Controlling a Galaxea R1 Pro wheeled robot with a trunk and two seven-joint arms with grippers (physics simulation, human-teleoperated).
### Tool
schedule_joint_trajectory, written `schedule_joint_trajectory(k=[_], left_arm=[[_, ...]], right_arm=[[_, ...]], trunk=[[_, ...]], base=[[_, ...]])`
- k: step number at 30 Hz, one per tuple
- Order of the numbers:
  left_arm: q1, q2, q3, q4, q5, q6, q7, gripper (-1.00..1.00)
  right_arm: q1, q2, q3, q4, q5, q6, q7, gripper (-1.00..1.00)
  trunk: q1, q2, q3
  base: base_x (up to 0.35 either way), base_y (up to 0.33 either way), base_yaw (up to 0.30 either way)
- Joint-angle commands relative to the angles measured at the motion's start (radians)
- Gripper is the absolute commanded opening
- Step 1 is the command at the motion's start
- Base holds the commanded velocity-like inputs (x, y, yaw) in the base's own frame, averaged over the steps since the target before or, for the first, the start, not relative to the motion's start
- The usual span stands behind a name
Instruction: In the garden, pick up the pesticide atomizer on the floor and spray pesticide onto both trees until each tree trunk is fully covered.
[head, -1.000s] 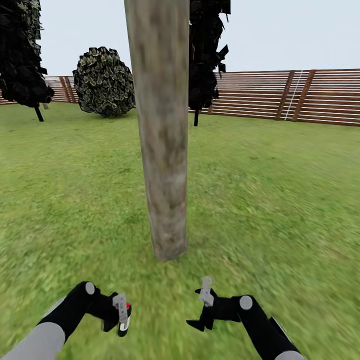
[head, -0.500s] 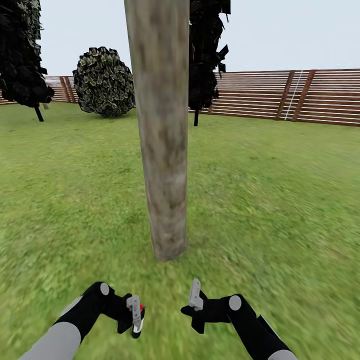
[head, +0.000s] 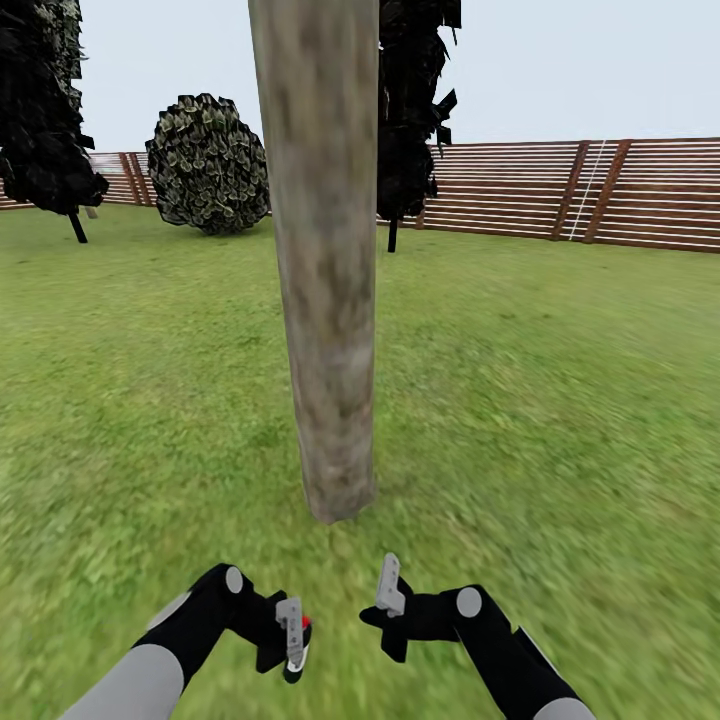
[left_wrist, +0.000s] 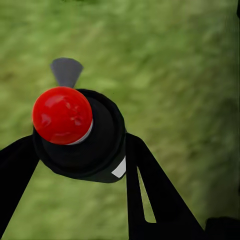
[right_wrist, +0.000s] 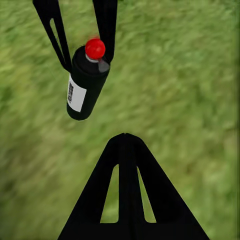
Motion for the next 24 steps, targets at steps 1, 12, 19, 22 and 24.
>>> schedule_joint_trajectory(k=[1, 12, 19, 22, 24], left_arm=[[0.0, -0.005, -0.001, 0.0, 0.0, -0.001, 0.0, -1.0], [0.0, -0.056, -0.002, -0.001, 0.004, -0.002, 0.0, -1.0], [-0.001, -0.059, -0.002, -0.001, 0.009, -0.024, -0.001, -1.0], [-0.001, -0.059, -0.001, 0.0, 0.01, -0.051, -0.002, -1.0], [-0.002, -0.059, 0.0, 0.0, 0.011, -0.061, -0.004, -1.0]], right_arm=[[0.0, 0.002, 0.0, -0.001, 0.0, 0.0, 0.0, -1.0], [0.0, 0.028, 0.002, -0.007, 0.0, -0.001, 0.0, -1.0], [0.0, 0.029, 0.002, -0.007, 0.001, -0.002, 0.0, -1.0], [0.0, 0.029, 0.002, -0.007, 0.001, -0.002, 0.0, -1.0], [0.0, 0.029, 0.002, -0.007, 0.001, -0.002, 0.0, -1.0]], trunk=[[0.0, 0.0, 0.0], [0.0, 0.0, 0.0], [0.0, 0.0, 0.0], [0.0, 0.0, 0.0], [0.0, 0.0, 0.0]], base=[[0.0, 0.0, 0.0], [0.0, 0.0, 0.0], [0.0, 0.0, 0.0], [0.0, 0.0, 0.0], [0.0, 0.0, 0.0]])
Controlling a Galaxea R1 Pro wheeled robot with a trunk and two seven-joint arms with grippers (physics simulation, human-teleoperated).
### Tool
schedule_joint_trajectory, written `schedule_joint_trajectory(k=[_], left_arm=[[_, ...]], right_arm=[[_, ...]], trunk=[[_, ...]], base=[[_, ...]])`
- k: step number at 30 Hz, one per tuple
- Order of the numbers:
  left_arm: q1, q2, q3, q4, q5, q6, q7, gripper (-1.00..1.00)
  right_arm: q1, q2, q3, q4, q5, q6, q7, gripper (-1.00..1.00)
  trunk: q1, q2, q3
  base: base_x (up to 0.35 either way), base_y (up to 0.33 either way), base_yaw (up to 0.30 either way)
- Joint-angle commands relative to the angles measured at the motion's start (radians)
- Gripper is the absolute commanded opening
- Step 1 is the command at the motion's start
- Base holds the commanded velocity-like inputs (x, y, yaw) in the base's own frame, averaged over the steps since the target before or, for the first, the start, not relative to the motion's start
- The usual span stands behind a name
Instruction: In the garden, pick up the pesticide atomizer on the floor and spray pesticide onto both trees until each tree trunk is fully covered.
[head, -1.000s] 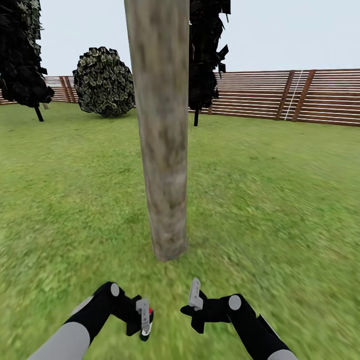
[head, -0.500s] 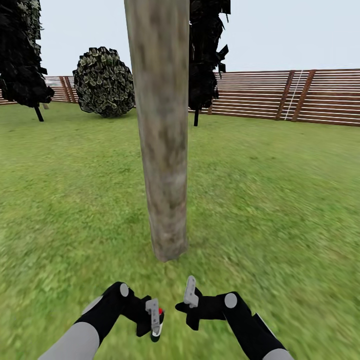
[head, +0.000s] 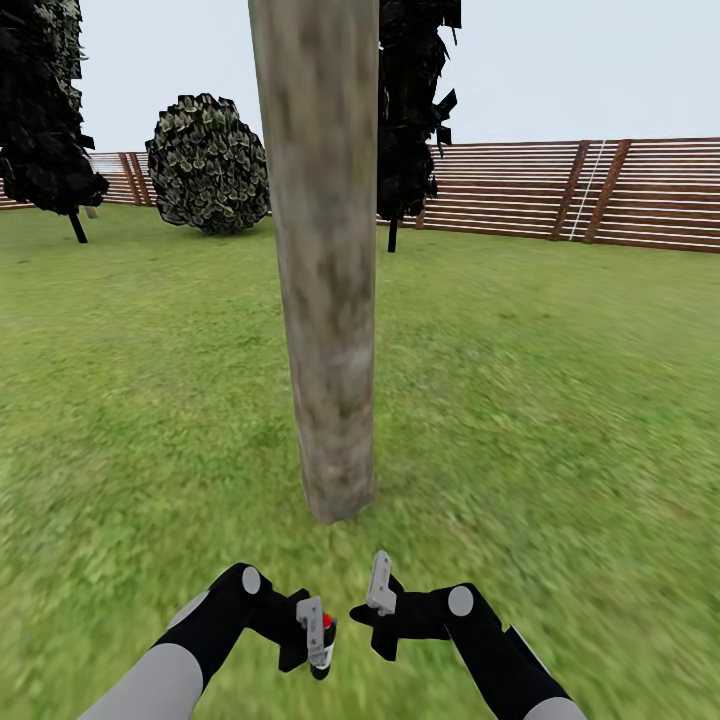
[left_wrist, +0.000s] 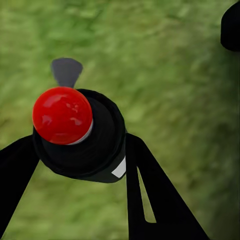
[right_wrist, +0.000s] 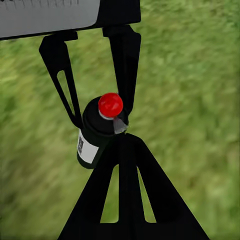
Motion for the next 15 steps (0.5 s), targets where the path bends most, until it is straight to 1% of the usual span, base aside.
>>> schedule_joint_trajectory(k=[1, 5, 10, 15], left_arm=[[0.0, 0.0, 0.0, 0.0, 0.0, -0.001, -0.001, -1.0], [0.0, 0.001, 0.0, 0.001, 0.001, -0.003, -0.003, -1.0], [0.0, 0.001, 0.001, 0.0, 0.001, -0.005, -0.057, -1.0], [-0.001, 0.002, 0.003, 0.0, 0.008, -0.006, -0.072, -1.0]], right_arm=[[0.0, 0.0, 0.0, 0.0, 0.0, 0.0, 0.0, -1.0], [0.0, 0.0, 0.0, 0.001, 0.0, 0.0, 0.0, -1.0], [0.0, 0.0, 0.0, 0.001, 0.001, 0.0, 0.0, -1.0], [0.0, 0.0, 0.0, 0.002, 0.001, 0.0, 0.0, -1.0]], trunk=[[0.0, 0.0, 0.0], [0.0, 0.0, 0.0], [0.0, 0.0, 0.0], [0.0, 0.0, 0.0]], base=[[0.0, 0.0, 0.0], [0.0, 0.0, 0.0], [0.0, 0.0, 0.0], [0.0, 0.0, 0.0]])
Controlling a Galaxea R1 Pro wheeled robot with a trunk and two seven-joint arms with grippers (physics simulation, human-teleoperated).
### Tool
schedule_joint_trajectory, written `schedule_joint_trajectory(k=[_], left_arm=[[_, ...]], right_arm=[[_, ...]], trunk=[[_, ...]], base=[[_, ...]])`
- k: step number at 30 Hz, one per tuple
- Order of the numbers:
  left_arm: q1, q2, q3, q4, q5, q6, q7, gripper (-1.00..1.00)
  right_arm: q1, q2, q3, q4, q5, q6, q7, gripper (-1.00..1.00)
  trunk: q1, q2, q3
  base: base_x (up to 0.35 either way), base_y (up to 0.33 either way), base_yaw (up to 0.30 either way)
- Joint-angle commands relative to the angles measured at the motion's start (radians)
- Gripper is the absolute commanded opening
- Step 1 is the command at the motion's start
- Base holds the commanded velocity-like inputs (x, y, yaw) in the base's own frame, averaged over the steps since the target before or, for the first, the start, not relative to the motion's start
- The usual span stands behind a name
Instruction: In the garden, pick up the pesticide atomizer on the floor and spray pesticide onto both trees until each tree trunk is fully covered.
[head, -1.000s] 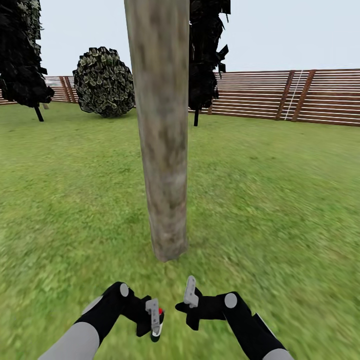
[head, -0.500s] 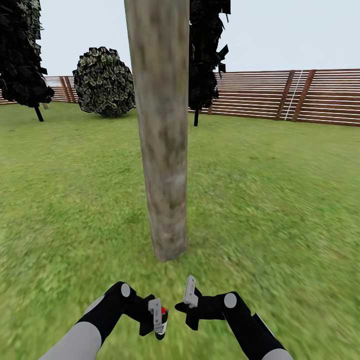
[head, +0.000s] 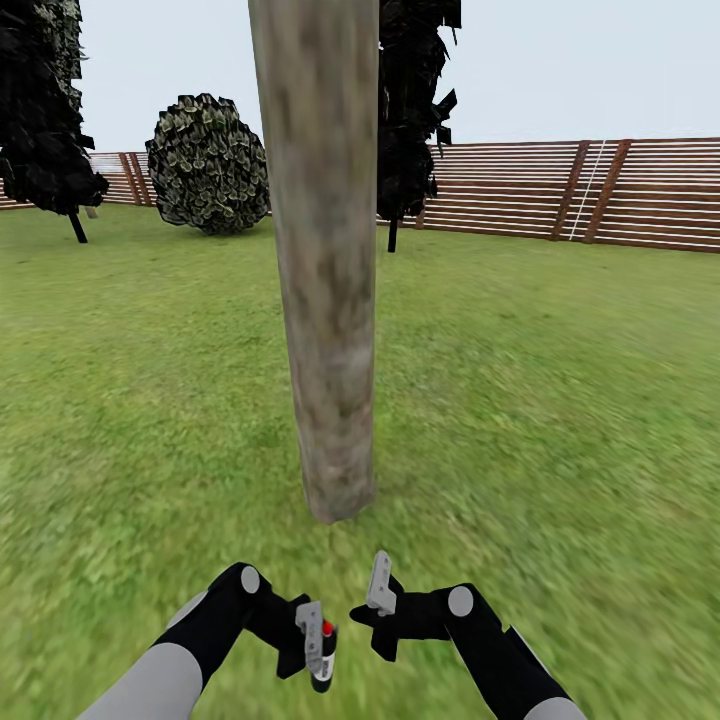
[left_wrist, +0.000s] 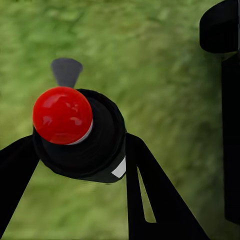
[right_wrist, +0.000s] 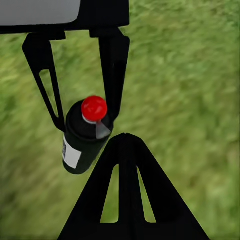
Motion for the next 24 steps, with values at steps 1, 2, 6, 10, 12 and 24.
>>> schedule_joint_trajectory(k=[1, 2, 6, 10, 12, 24], left_arm=[[0.0, 0.0, 0.0, 0.0, 0.007, -0.002, -0.001, -1.0], [0.0, 0.0, 0.0, 0.0, 0.018, -0.007, -0.002, -1.0], [-0.004, -0.001, 0.0, 0.0, 0.036, -0.021, -0.002, -1.0], [-0.006, -0.002, 0.0, 0.0, 0.042, -0.023, -0.002, -1.0], [-0.006, -0.002, 0.001, 0.0, 0.044, -0.024, -0.002, -1.0], [-0.017, -0.003, 0.003, 0.0, 0.046, -0.023, -0.004, -1.0]], right_arm=[[0.0, 0.0, 0.0, 0.0, 0.0, 0.0, 0.0, -1.0], [0.0, 0.0, 0.0, 0.0, 0.0, 0.0, 0.0, -1.0], [0.0, 0.0, 0.0, 0.0, 0.0, 0.0, 0.0, -1.0], [0.0, 0.0, 0.0, 0.0, 0.0, 0.0, 0.0, -1.0], [0.0, 0.0, 0.0, 0.0, 0.0, 0.0, 0.0, -1.0], [0.0, 0.0, 0.0, 0.0, 0.0, -0.001, 0.0, -1.0]], trunk=[[0.0, 0.0, 0.0], [0.0, 0.0, 0.0], [0.0, 0.0, 0.0], [0.0, 0.0, 0.0], [0.0, 0.0, 0.0], [0.0, 0.0, 0.0]], base=[[0.0, 0.0, 0.0], [0.0, 0.0, 0.0], [0.0, 0.0, 0.0], [0.0, 0.0, 0.0], [0.0, 0.0, 0.0], [0.0, 0.0, 0.0]])
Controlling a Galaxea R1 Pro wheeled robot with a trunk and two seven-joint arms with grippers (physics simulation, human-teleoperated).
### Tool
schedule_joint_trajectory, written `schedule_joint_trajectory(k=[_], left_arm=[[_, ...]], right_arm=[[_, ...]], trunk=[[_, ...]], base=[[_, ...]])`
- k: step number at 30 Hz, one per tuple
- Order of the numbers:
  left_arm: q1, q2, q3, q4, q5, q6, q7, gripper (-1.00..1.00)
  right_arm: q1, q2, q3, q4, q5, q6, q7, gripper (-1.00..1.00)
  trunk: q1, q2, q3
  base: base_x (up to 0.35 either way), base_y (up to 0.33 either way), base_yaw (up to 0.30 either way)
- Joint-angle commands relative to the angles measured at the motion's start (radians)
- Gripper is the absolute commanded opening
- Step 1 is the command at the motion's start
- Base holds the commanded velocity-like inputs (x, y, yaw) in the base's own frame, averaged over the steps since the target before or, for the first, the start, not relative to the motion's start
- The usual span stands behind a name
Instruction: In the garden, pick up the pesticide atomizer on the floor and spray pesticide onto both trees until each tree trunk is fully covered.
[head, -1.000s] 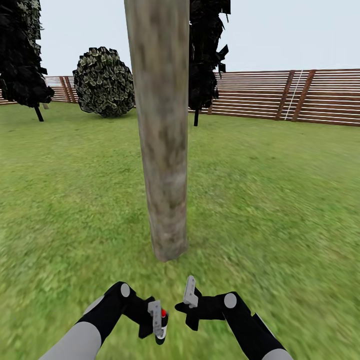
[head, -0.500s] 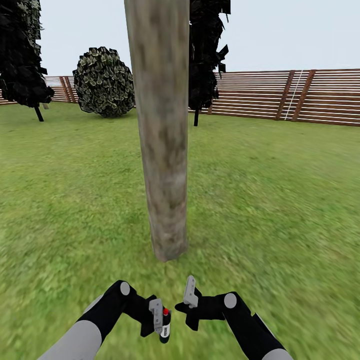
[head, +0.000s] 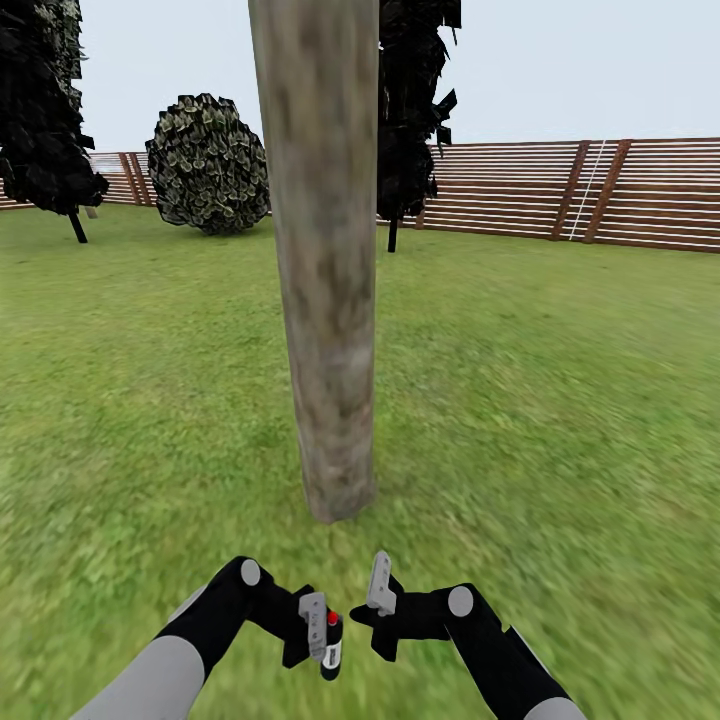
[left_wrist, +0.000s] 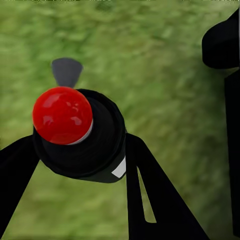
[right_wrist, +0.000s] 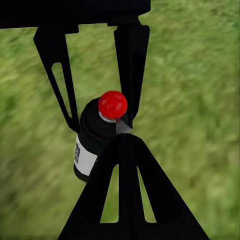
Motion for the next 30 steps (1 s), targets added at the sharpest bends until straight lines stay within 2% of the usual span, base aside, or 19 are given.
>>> schedule_joint_trajectory(k=[1, 4, 7, 30], left_arm=[[-0.001, -0.001, 0.0, 0.001, 0.003, 0.0, 0.0, -1.0], [-0.001, -0.005, -0.001, 0.001, 0.03, -0.003, -0.002, -1.0], [-0.001, -0.006, -0.003, 0.001, 0.04, -0.004, -0.004, -1.0], [-0.001, -0.015, -0.005, 0.012, 0.044, -0.018, -0.005, -1.0]], right_arm=[[0.0, 0.0, 0.0, 0.0, 0.0, 0.0, 0.0, -1.0], [0.0, 0.0, 0.0, 0.0, 0.001, 0.0, 0.0, -1.0], [0.0, 0.0, 0.0, 0.0, 0.001, 0.0, 0.0, -1.0], [0.0, 0.0, 0.0, 0.0, 0.002, 0.001, -0.002, -1.0]], trunk=[[0.0, 0.0, 0.0], [0.0, 0.0, 0.0], [0.0, 0.0, 0.0], [0.0, 0.0, 0.0]], base=[[0.0, 0.0, 0.0], [0.0, 0.0, 0.0], [0.0, 0.0, 0.0], [0.0, 0.0, 0.0]])
